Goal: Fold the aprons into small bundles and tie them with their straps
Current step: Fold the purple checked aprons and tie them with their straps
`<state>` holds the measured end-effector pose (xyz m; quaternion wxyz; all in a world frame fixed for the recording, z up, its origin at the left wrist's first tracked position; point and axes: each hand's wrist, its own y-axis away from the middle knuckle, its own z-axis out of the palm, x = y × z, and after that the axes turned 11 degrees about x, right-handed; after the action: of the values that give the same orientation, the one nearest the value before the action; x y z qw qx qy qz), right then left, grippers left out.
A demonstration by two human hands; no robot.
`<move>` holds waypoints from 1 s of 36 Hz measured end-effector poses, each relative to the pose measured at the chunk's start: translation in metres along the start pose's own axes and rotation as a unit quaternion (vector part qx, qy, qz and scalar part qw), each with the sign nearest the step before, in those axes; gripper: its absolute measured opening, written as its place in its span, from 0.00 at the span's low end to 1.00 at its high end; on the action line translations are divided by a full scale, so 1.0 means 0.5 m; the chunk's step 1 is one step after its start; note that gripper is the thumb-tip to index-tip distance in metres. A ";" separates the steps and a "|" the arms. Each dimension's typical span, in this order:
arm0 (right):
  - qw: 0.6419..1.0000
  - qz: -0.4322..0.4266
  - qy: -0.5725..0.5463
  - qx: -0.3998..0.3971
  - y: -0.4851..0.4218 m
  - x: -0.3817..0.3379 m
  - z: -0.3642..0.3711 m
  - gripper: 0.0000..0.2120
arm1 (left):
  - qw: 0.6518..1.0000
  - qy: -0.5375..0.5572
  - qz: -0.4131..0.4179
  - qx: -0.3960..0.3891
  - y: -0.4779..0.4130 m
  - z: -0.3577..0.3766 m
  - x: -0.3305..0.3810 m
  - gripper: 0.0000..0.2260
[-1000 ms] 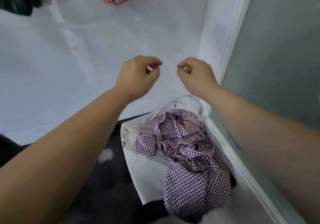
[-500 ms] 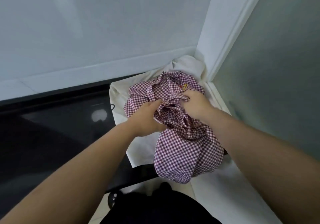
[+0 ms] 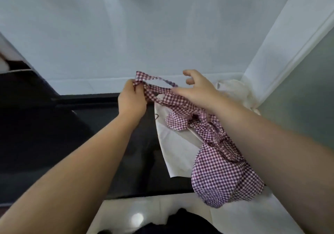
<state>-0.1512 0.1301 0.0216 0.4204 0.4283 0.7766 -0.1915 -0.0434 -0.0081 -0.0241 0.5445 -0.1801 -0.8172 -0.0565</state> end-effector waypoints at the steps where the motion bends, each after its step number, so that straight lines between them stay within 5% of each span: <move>1: 1.000 -0.007 0.013 -0.013 0.001 -0.008 0.021 0.36 | 0.999 0.012 -0.014 0.028 -0.015 -0.031 -0.009 0.06; 7: 0.971 -0.037 0.196 -0.136 0.021 -0.060 0.178 0.53 | 0.984 0.027 -0.030 0.173 -0.060 -0.219 -0.061 0.08; 11: 0.894 -0.121 0.430 -0.027 0.040 -0.118 0.317 0.20 | 0.974 0.019 -0.039 0.220 -0.095 -0.369 -0.128 0.10; 13: 0.919 -0.115 0.376 -0.005 0.049 -0.160 0.367 0.12 | 0.969 0.008 -0.049 0.241 -0.114 -0.434 -0.160 0.11; 19: 0.996 -0.051 0.038 -0.062 0.064 -0.366 0.564 0.10 | 0.969 -0.012 -0.084 0.234 -0.180 -0.645 -0.257 0.16; 23: 0.963 0.008 -0.245 -0.112 0.087 -0.512 0.663 0.11 | 0.983 -0.012 -0.085 0.165 -0.219 -0.754 -0.296 0.25; 26: 0.961 -0.030 -0.246 -0.121 0.092 -0.569 0.726 0.09 | 0.988 -0.007 -0.084 0.132 -0.253 -0.811 -0.330 0.29; 29: 0.989 -0.093 -0.075 -0.085 0.094 -0.559 0.764 0.04 | 0.990 -0.031 -0.105 0.088 -0.274 -0.835 -0.378 0.31; 33: 0.992 -0.068 0.023 -0.101 0.090 -0.491 0.781 0.32 | 0.981 -0.126 -0.149 0.019 -0.277 -0.826 -0.448 0.32; 36: 0.993 -0.020 0.068 -0.092 0.075 -0.431 0.797 0.35 | 0.976 -0.153 -0.150 -0.032 -0.263 -0.794 -0.482 0.25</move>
<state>0.1347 -0.2198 -0.0286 0.4004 0.3840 0.8262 -0.0978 0.3373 -0.3010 -0.0710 0.3918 -0.0797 -0.9065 -0.1356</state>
